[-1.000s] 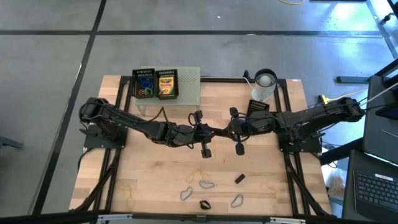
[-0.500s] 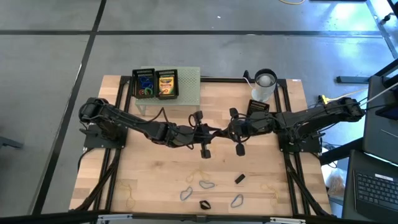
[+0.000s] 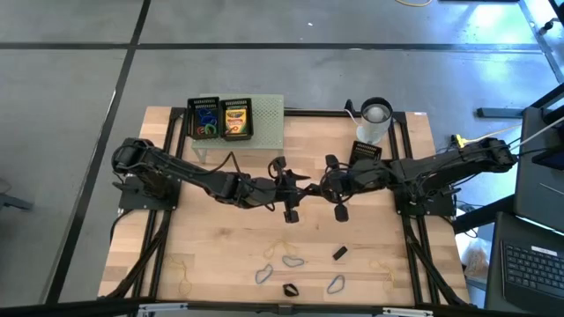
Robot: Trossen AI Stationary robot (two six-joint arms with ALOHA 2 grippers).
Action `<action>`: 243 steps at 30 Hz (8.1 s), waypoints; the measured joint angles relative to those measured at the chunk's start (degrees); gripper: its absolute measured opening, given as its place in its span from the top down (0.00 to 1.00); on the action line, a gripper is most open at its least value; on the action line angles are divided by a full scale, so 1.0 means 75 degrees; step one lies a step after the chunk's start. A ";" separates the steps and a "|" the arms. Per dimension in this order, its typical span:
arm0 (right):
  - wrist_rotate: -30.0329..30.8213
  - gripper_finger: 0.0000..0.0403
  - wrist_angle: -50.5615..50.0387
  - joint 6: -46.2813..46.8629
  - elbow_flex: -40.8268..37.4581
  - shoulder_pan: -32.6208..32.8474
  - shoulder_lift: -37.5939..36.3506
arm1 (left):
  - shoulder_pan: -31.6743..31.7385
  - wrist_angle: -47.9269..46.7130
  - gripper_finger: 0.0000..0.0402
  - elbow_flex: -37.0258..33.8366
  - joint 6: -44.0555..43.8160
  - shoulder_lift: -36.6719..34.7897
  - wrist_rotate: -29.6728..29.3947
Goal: Pick & Place Office Desk Supplies
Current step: Put the black rubber band into the black bin, then put the yellow rubber band into the black bin
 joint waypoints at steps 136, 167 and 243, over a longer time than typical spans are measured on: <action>0.3008 0.51 -0.7103 0.5374 -0.0036 -0.1940 -0.0006 | 0.0884 -0.3324 1.00 -0.0044 -0.1672 0.2512 0.3759; 0.2354 0.50 -0.6318 0.4704 -0.0036 -0.1893 -0.0006 | 0.0399 -0.3351 1.00 -0.0007 -0.1373 0.1710 0.3435; -0.0574 0.41 0.0956 0.1525 -0.0010 0.0054 0.4954 | 0.0393 -0.4294 0.99 0.0000 -0.0964 0.0742 0.2657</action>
